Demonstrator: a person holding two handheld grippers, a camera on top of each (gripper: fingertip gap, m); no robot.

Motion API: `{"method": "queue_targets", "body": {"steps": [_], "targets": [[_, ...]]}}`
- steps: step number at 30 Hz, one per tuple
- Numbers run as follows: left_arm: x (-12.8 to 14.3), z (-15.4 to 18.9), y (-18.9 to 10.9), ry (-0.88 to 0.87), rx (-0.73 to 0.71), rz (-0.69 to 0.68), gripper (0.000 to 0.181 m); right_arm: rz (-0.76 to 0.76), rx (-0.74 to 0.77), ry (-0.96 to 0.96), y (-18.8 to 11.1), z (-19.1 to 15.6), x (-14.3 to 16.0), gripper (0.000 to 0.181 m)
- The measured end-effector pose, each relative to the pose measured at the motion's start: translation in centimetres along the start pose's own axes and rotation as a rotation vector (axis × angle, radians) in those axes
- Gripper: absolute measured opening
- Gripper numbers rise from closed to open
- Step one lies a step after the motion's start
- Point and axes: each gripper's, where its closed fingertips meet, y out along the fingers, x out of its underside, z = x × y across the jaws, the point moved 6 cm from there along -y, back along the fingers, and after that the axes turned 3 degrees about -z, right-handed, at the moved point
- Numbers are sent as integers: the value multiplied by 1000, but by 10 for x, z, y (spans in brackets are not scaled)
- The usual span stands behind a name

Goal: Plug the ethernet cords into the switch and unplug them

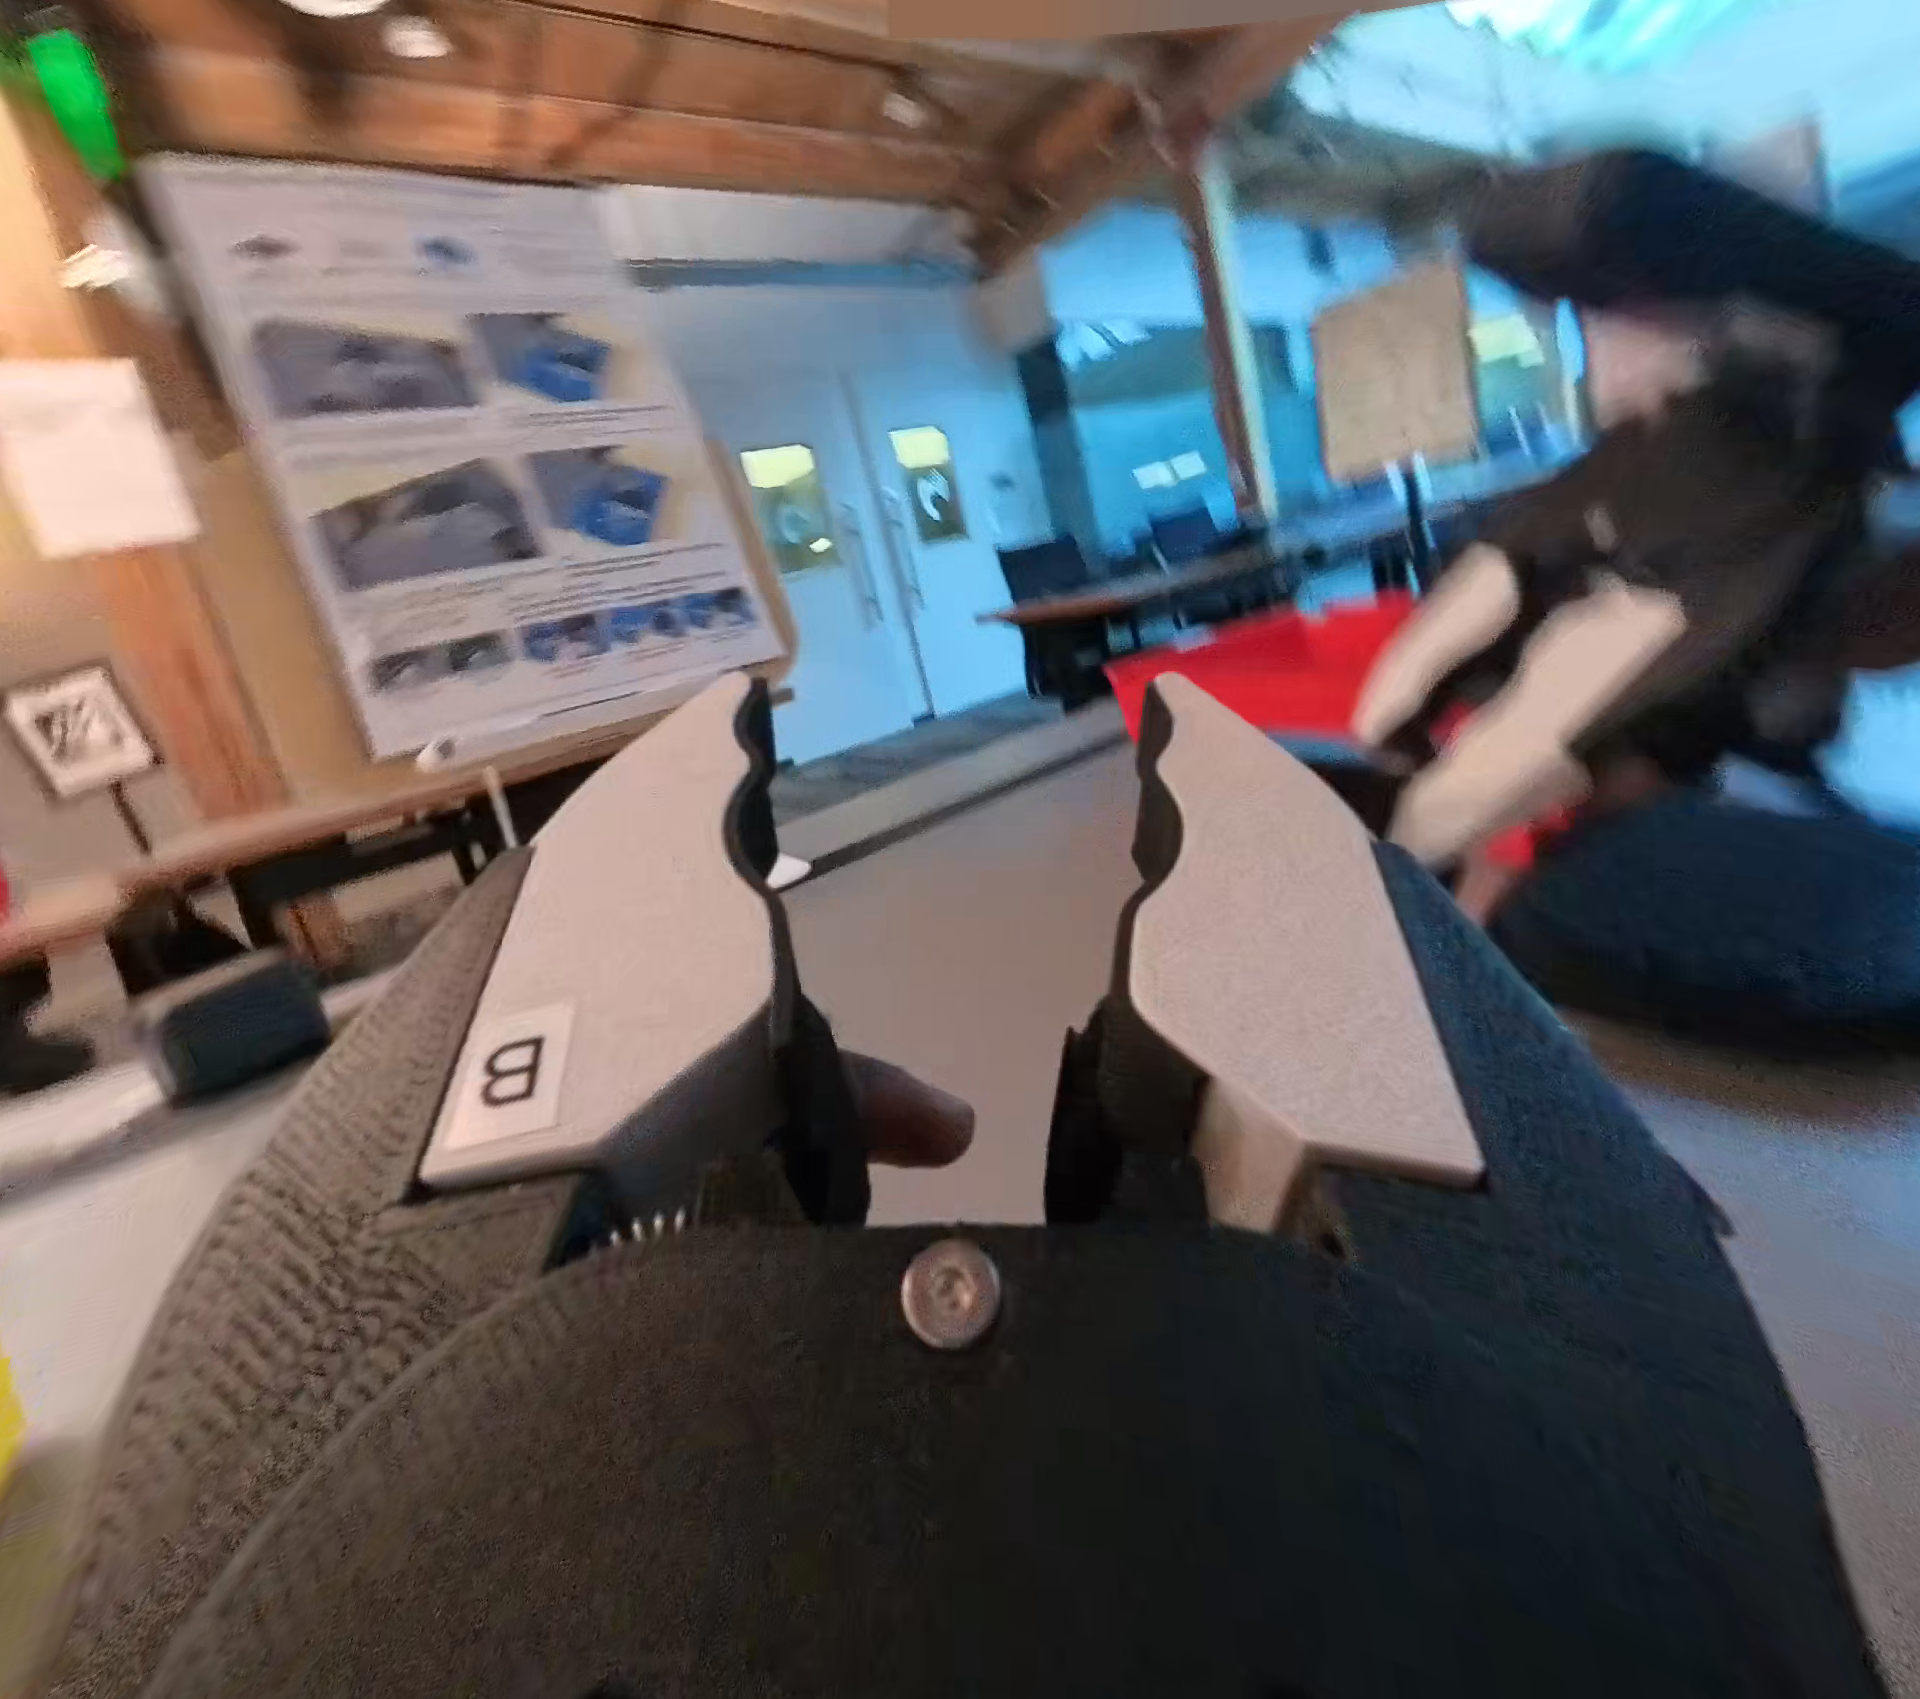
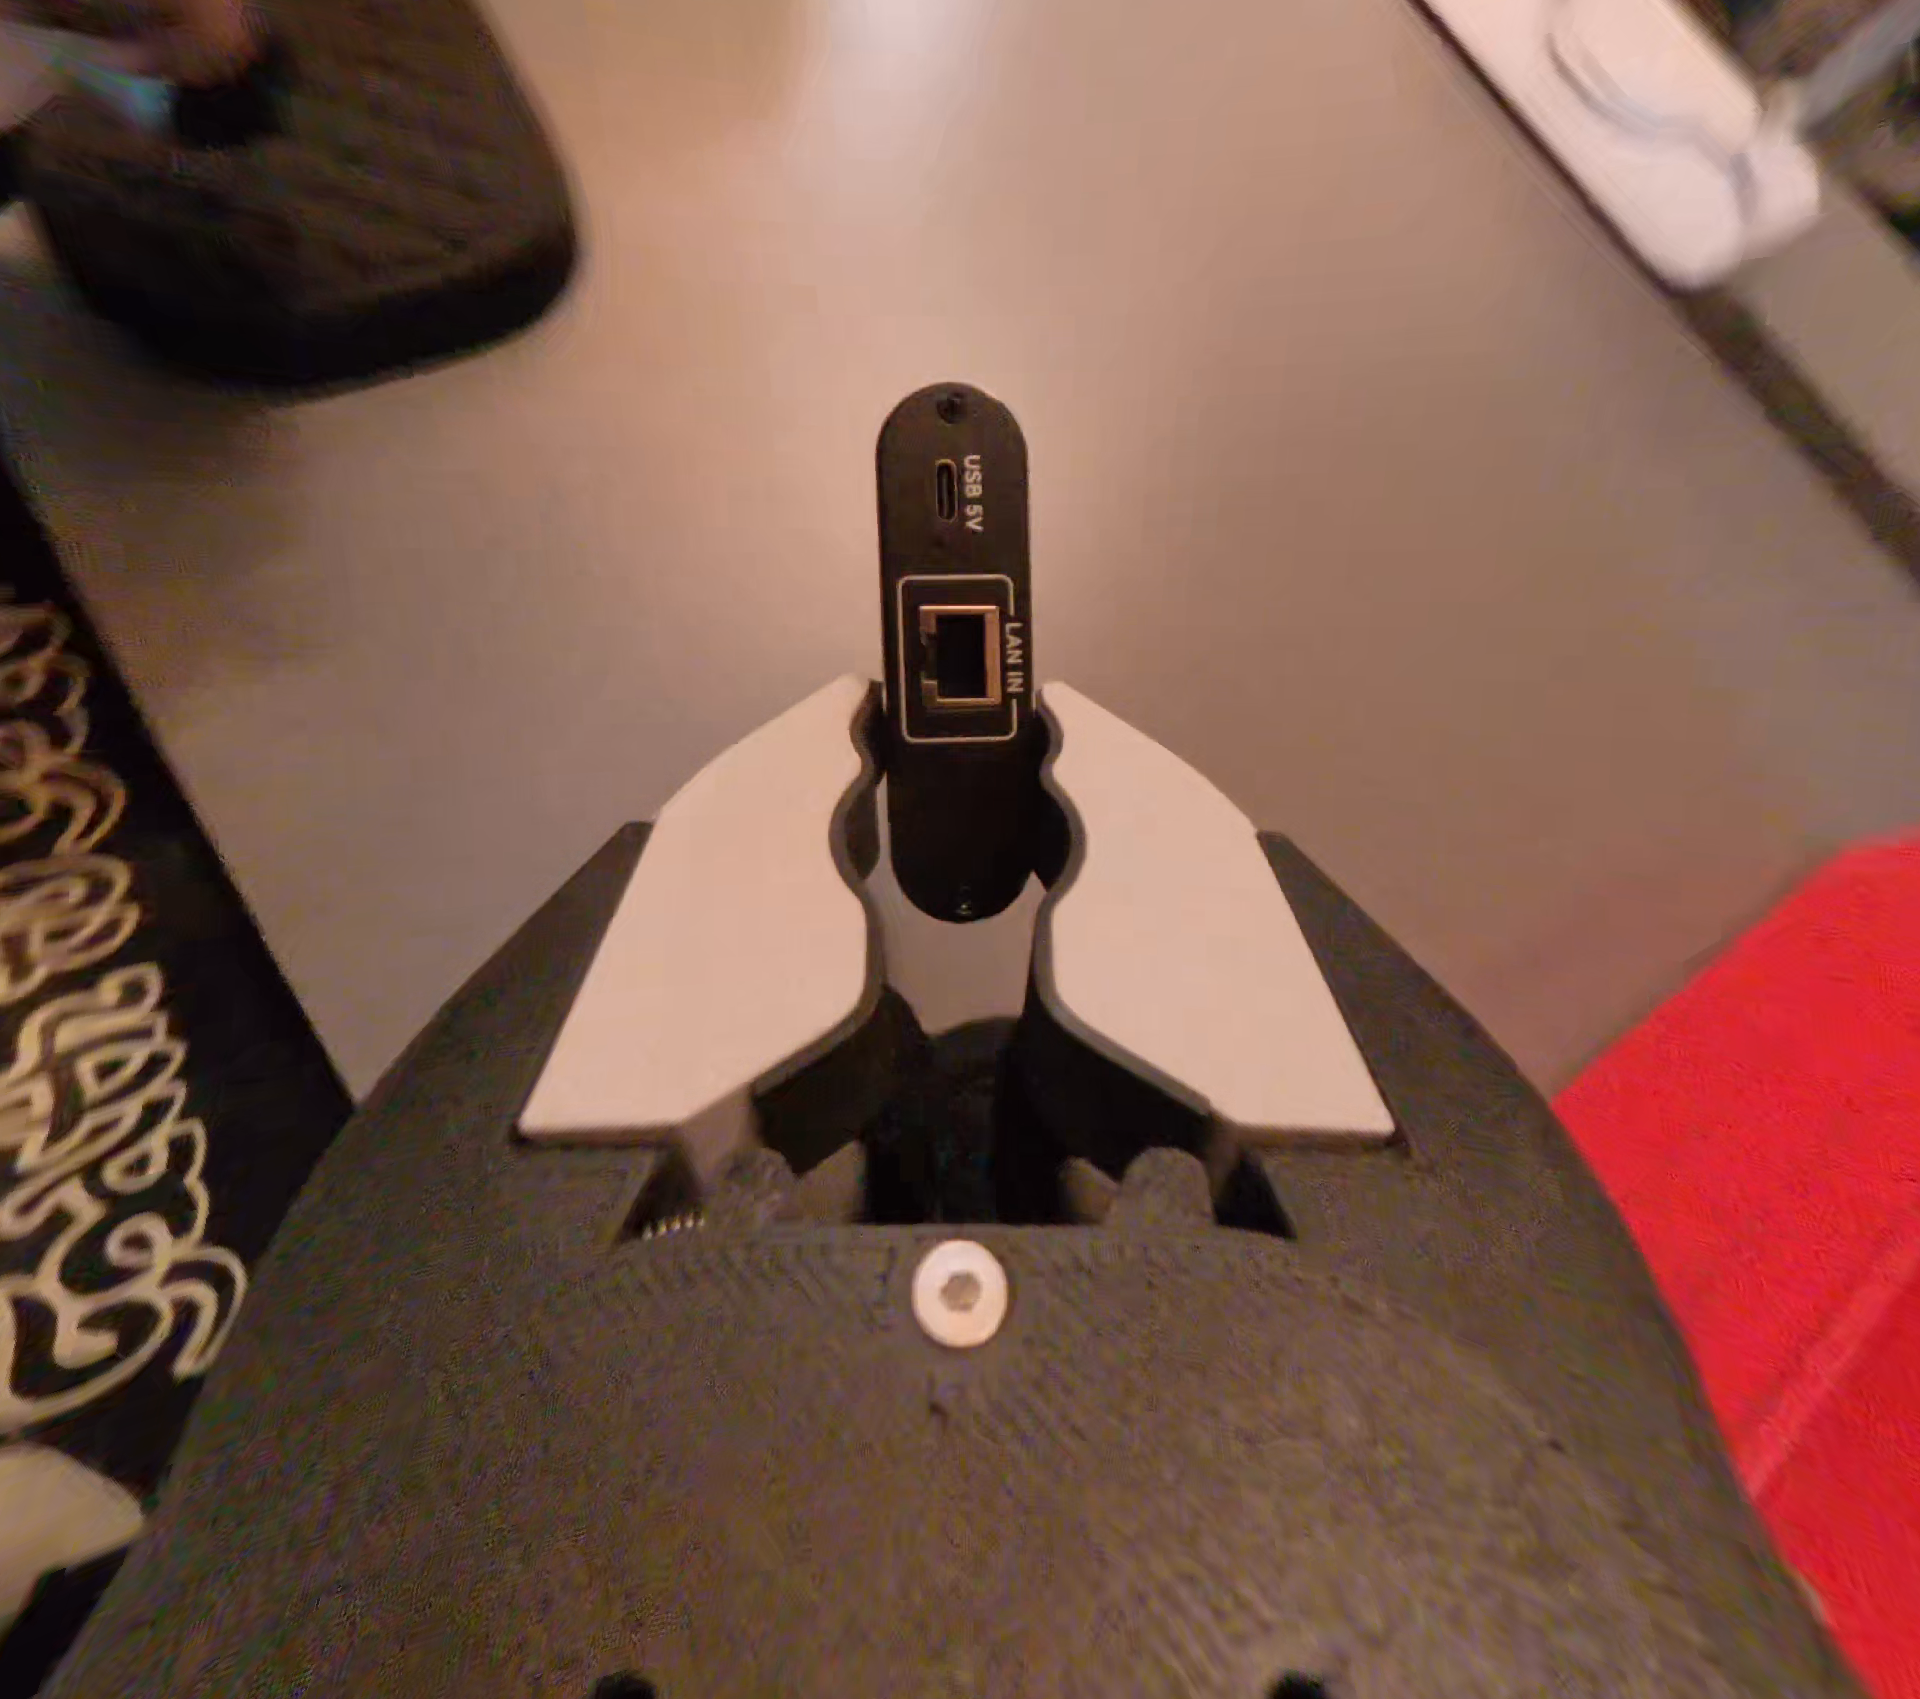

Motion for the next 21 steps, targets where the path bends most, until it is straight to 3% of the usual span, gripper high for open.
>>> {"method": "queue_targets", "body": {"steps": [2, 4, 11, 17, 21], "targets": [[0, -23, -7, -191, -95, 72, 71, -50, 46, 146, 3, 16, 14, 24], [4, -32, -10, -262, -116, 86, 71, -132, 51, 211, 8, 22, 25, 24], [16, -30, -9, -209, -138, 46, 72, -288, 36, 285, 35, 18, 42, 24], [17, -32, -11, -207, -135, 49, 72, -309, 30, 292, 40, 19, 39, 24], [17, -33, -12, -192, -142, 40, 72, -264, -16, 289, 35, 15, 36, 49]]}}
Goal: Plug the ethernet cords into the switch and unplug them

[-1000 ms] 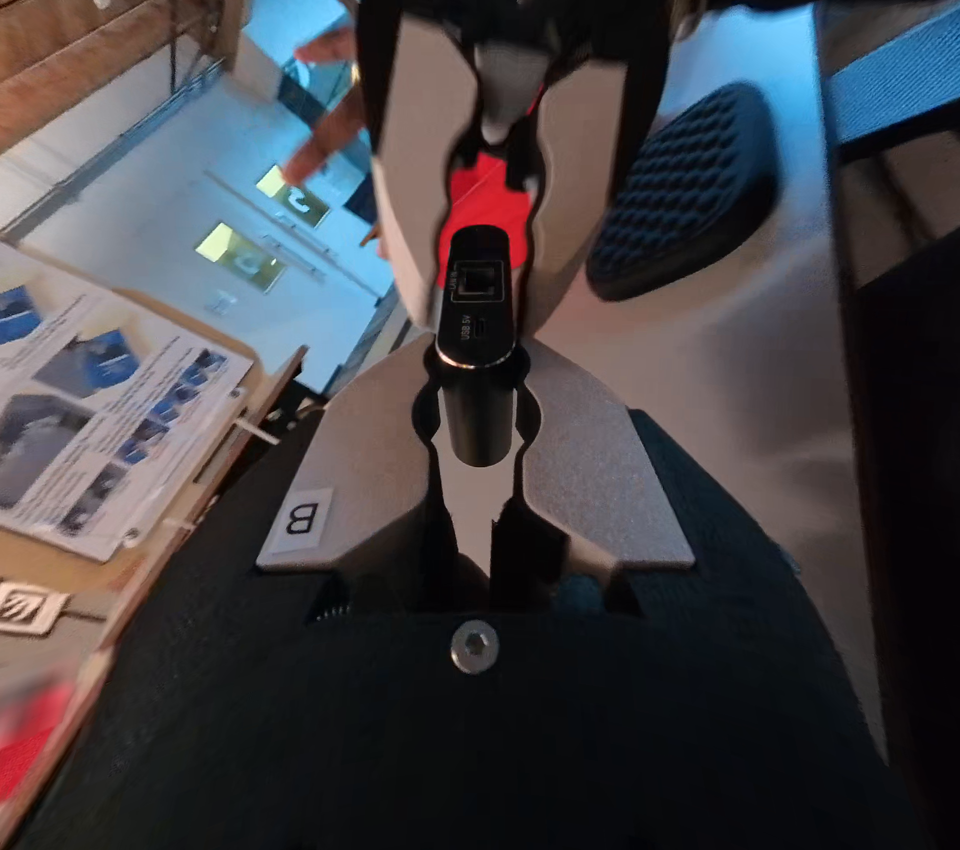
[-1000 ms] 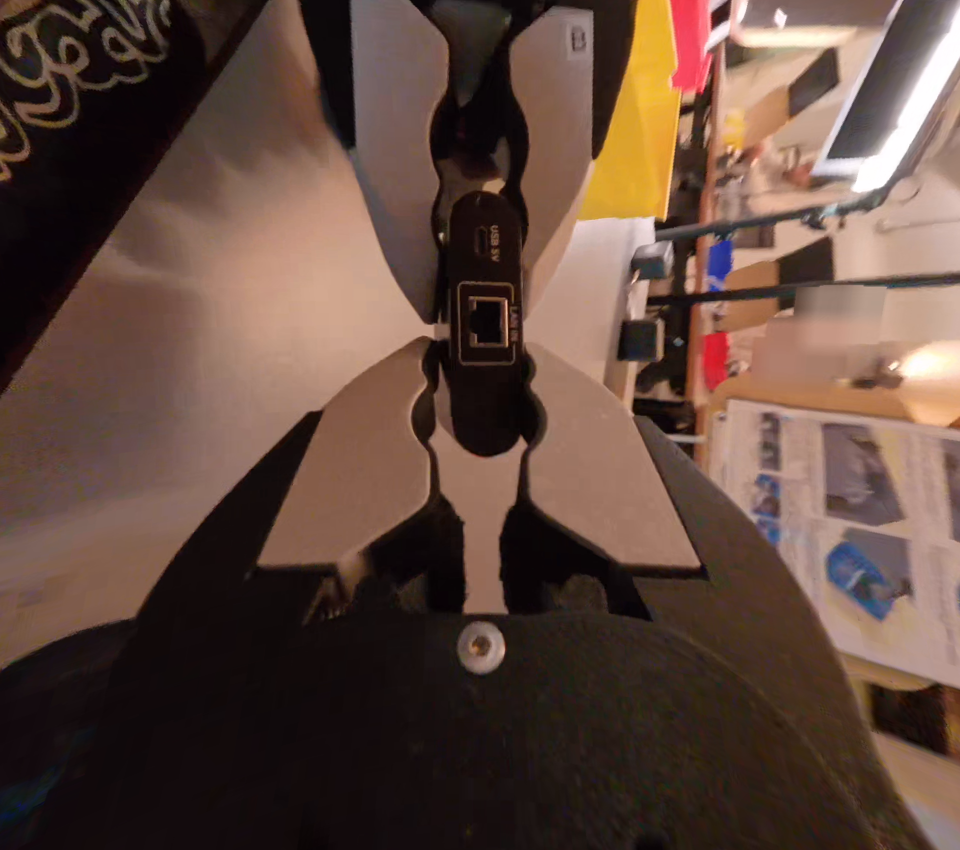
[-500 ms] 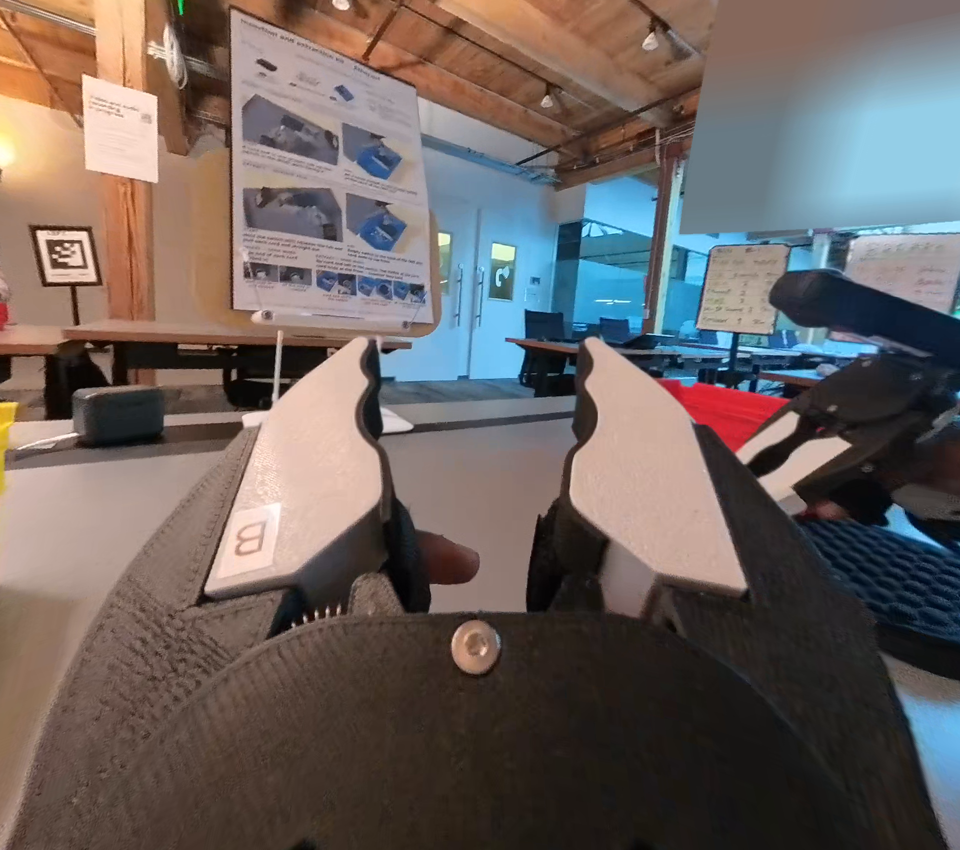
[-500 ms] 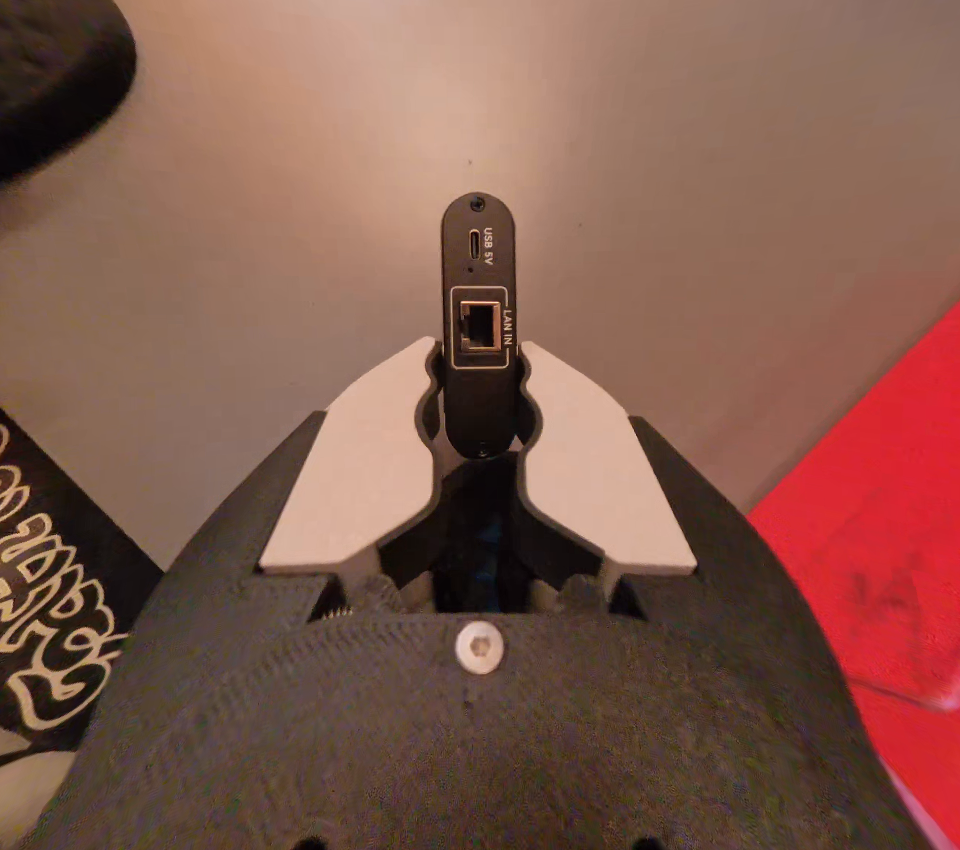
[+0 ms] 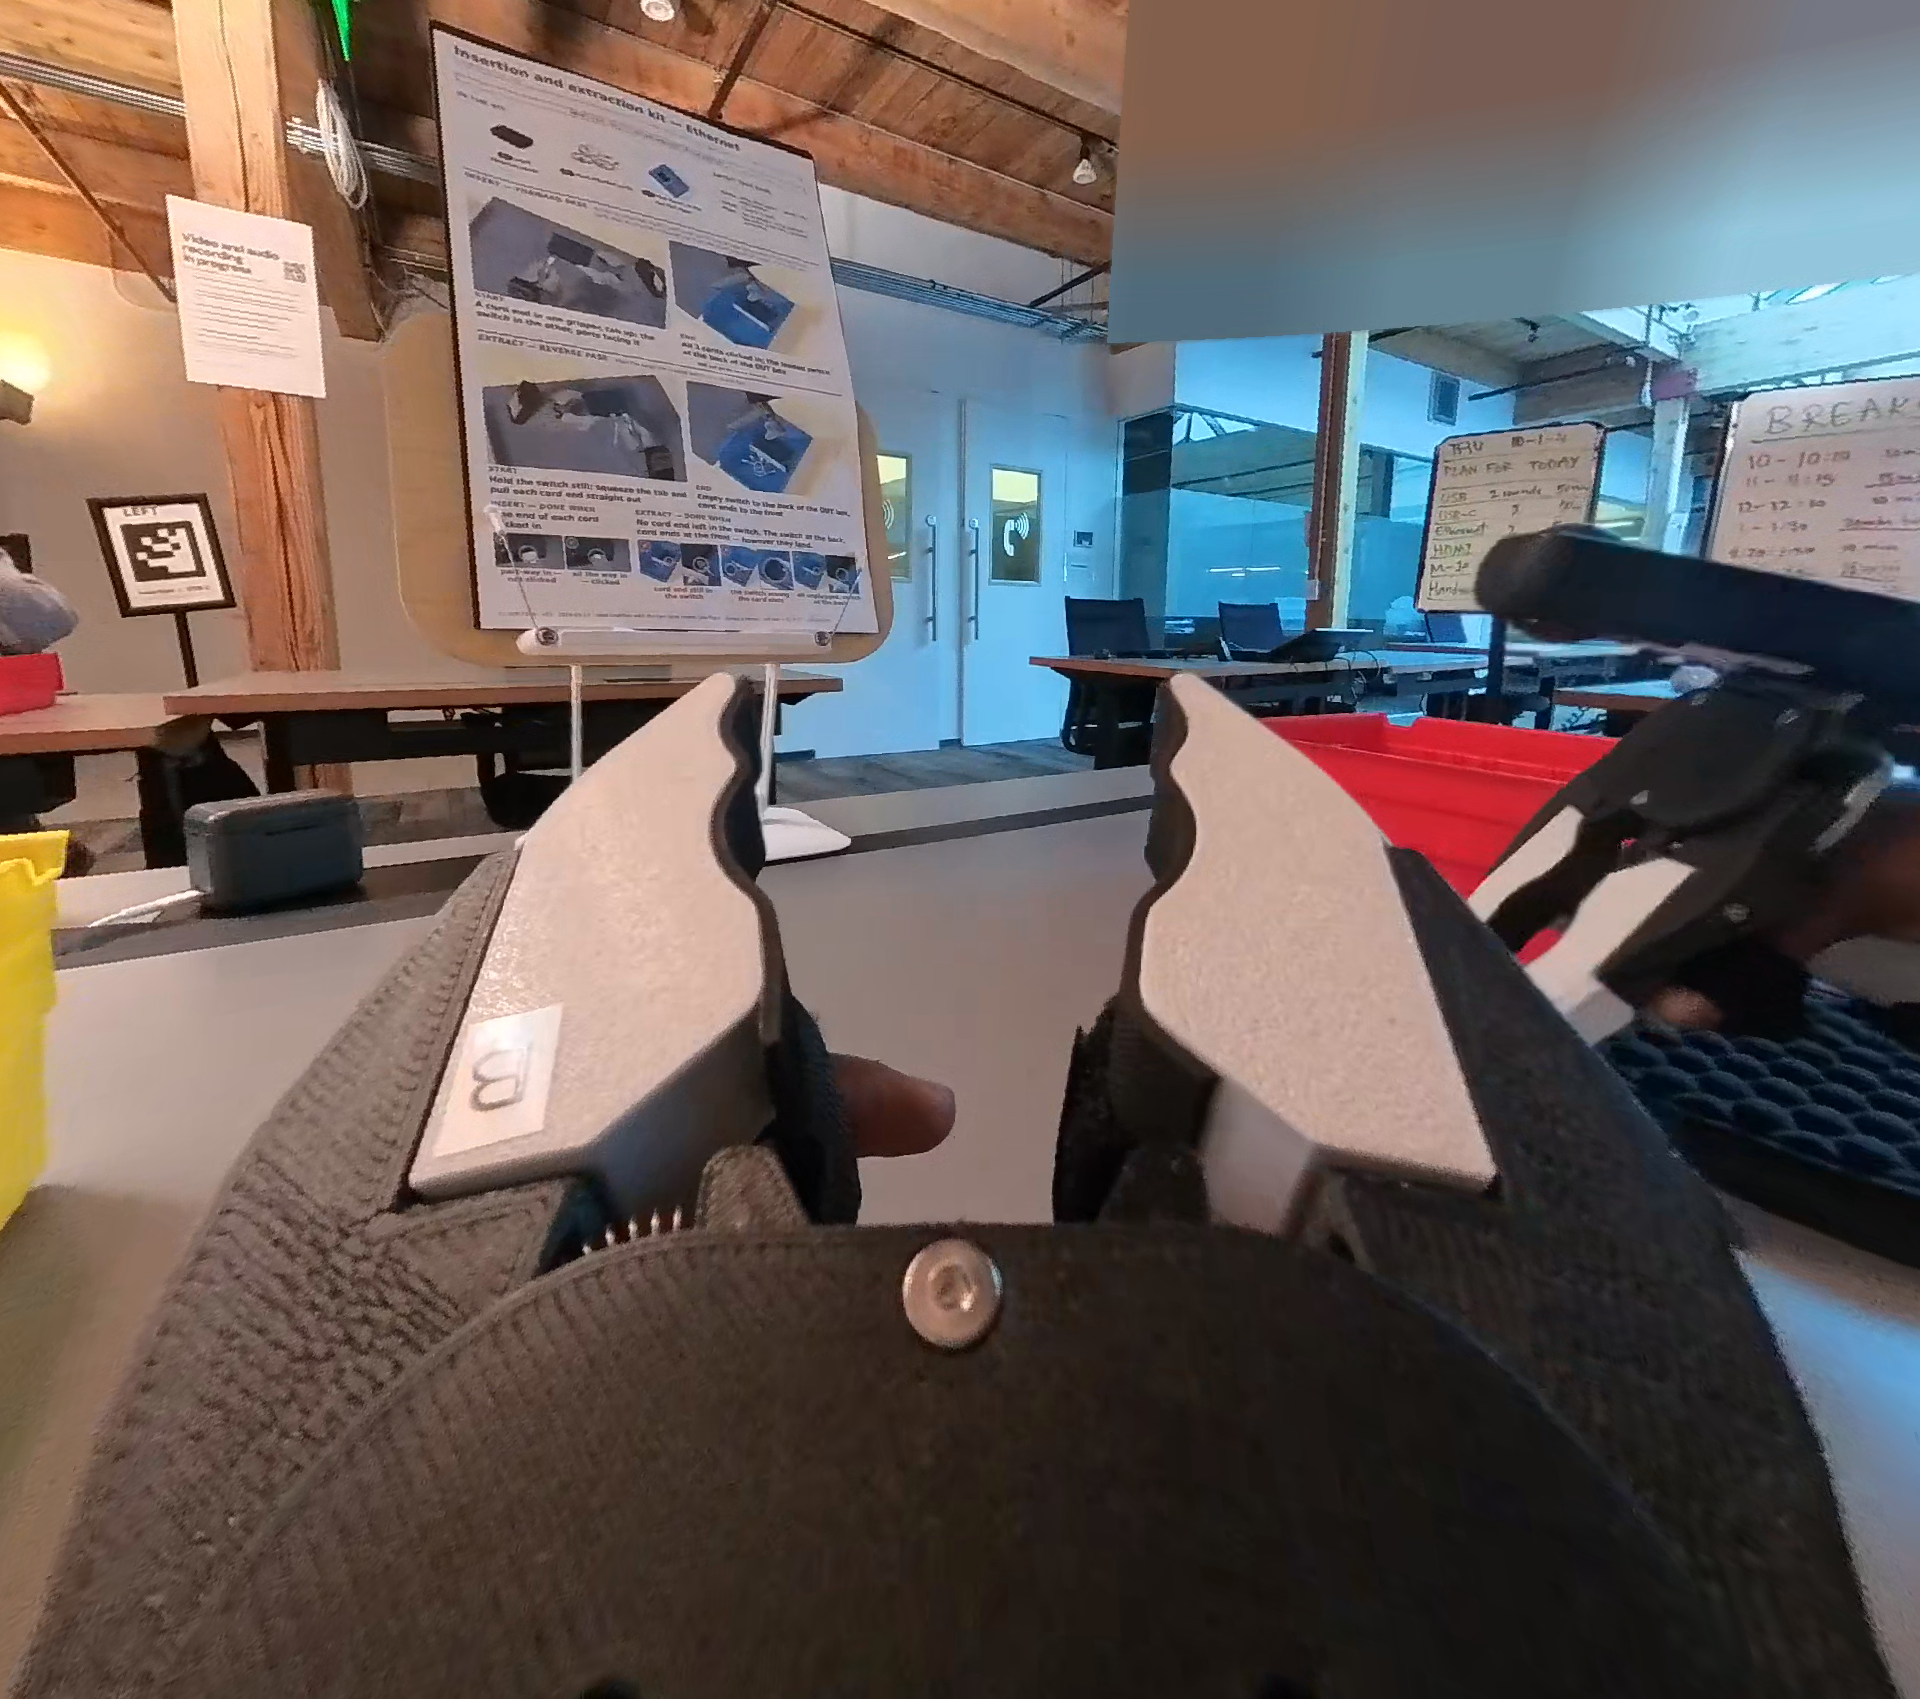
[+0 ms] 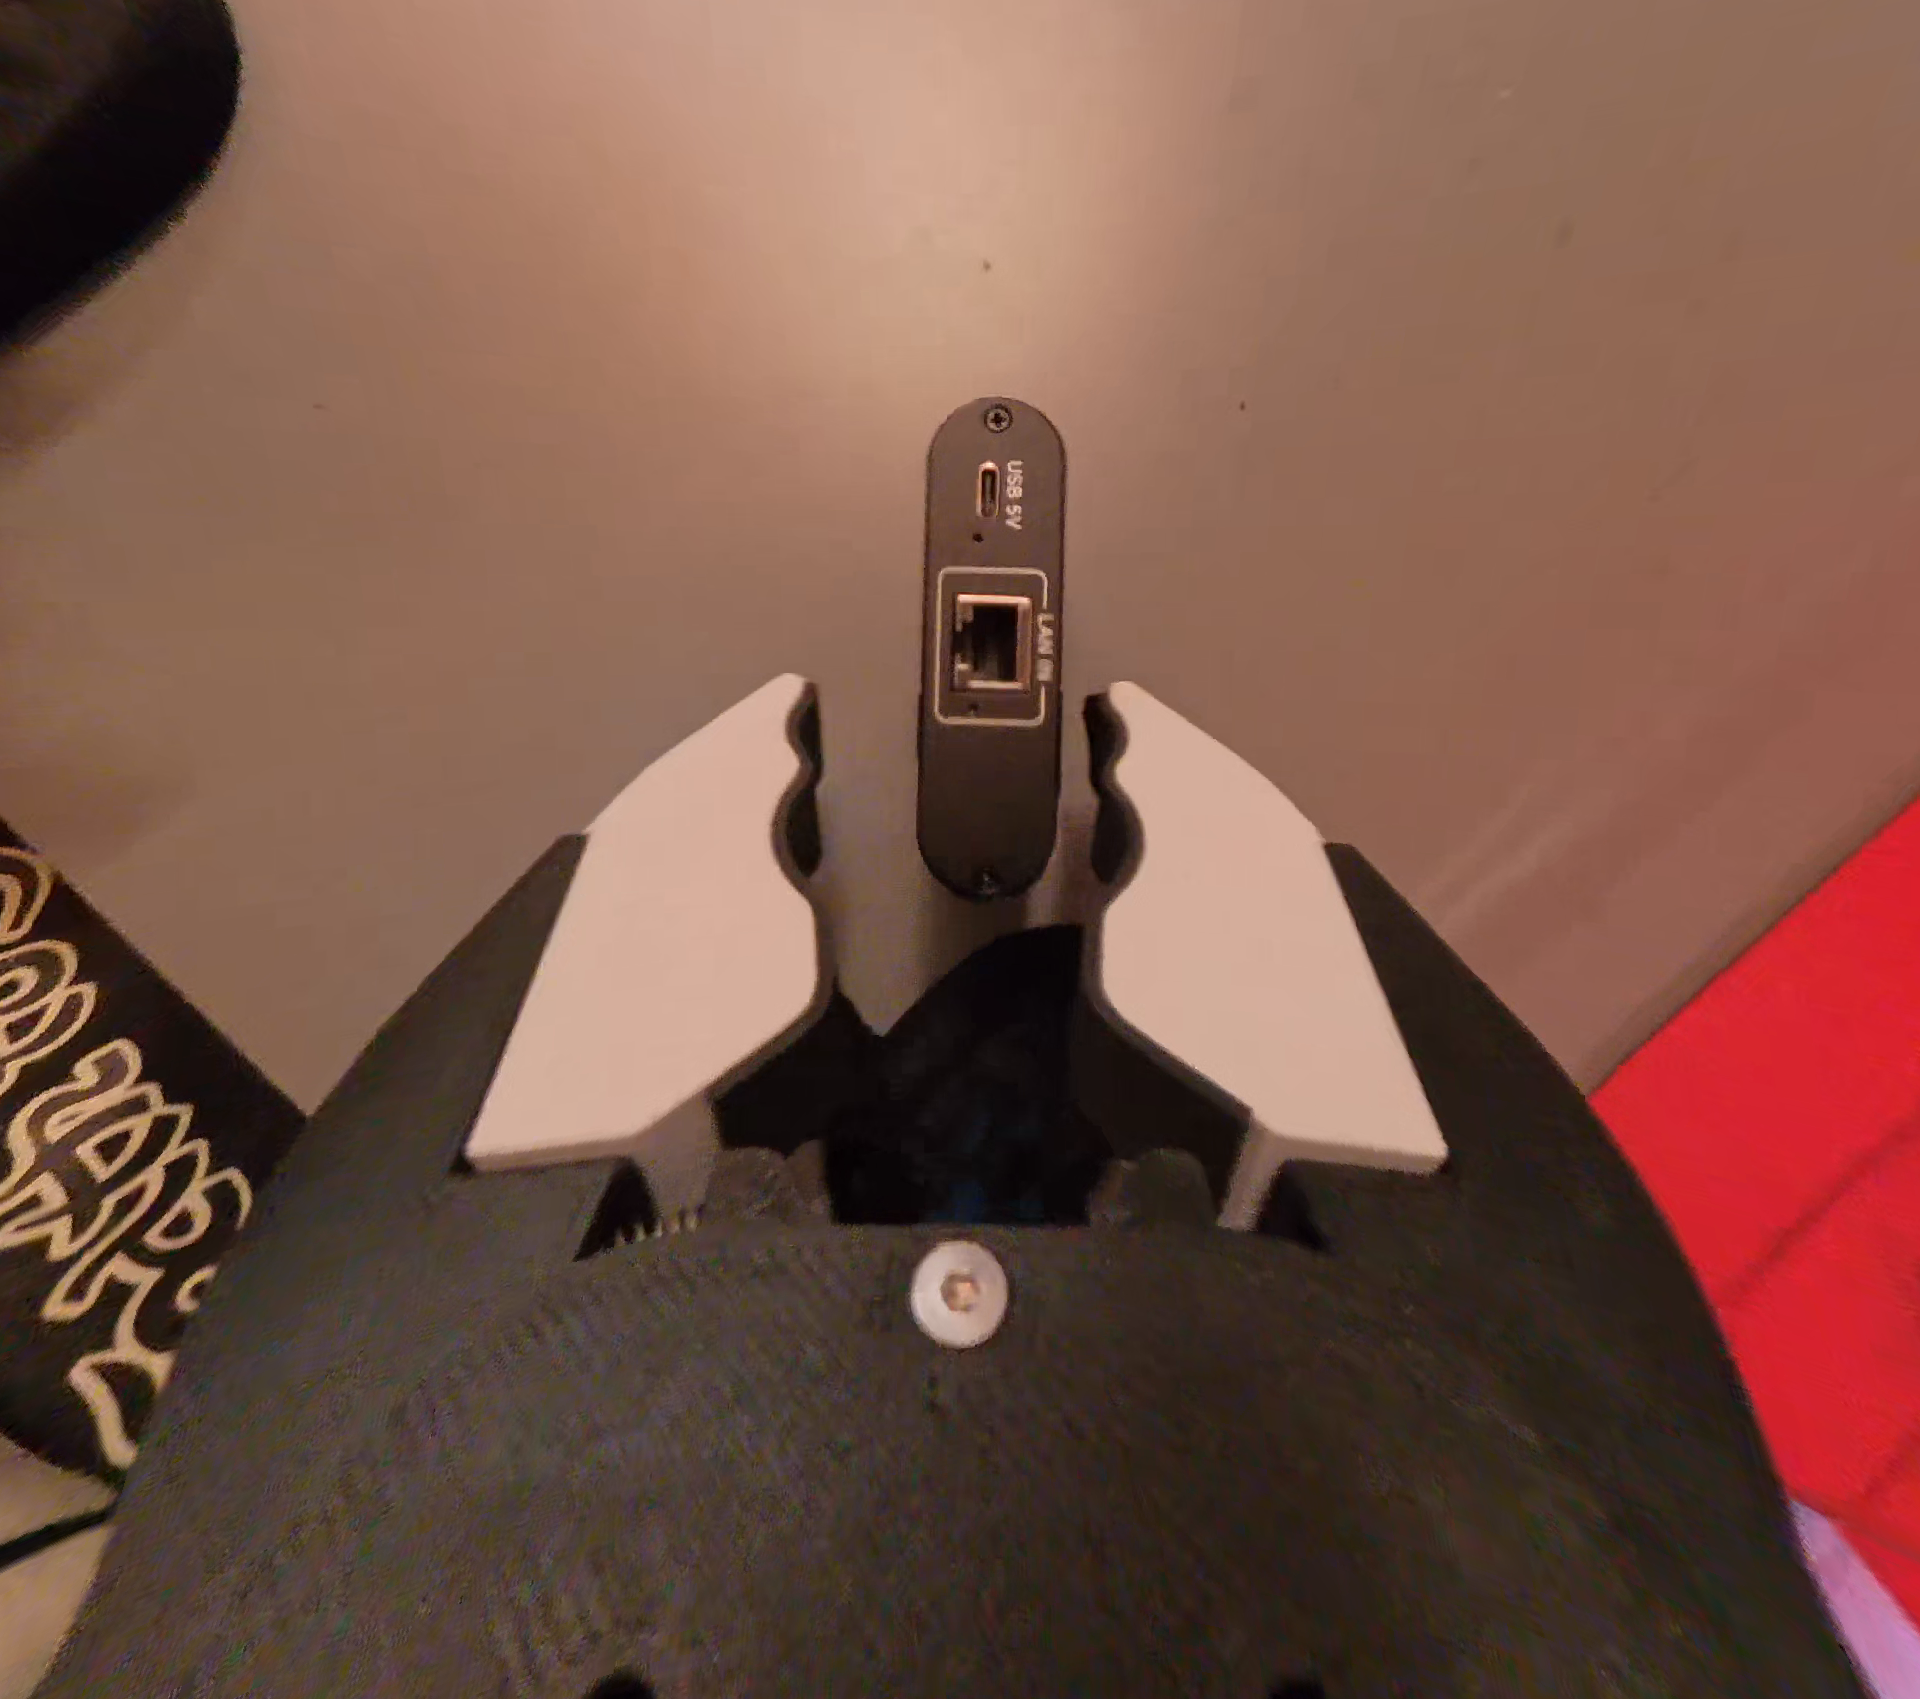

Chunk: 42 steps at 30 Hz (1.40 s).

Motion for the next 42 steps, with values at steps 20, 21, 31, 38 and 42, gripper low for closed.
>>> {"method": "queue_targets", "body": {"steps": [20, 21, 31, 38, 42], "targets": [[4, 0, 2, 7, -6, -23, 72, -20, -129, -86, -15, -17, 18, 36], [4, 0, 2, 10, -5, -23, 72, -19, -147, -93, -15, -20, 18, 35], [4, 2, 2, 40, 9, -35, 72, 353, -116, -140, -47, -9, 3, 56], [-22, -1, -2, 187, 49, -58, 71, 1458, 99, -189, -112, 20, -3, 77], [-65, -17, -36, 515, 208, -179, 69, 1622, 302, -144, -118, 32, 12, 77]]}}
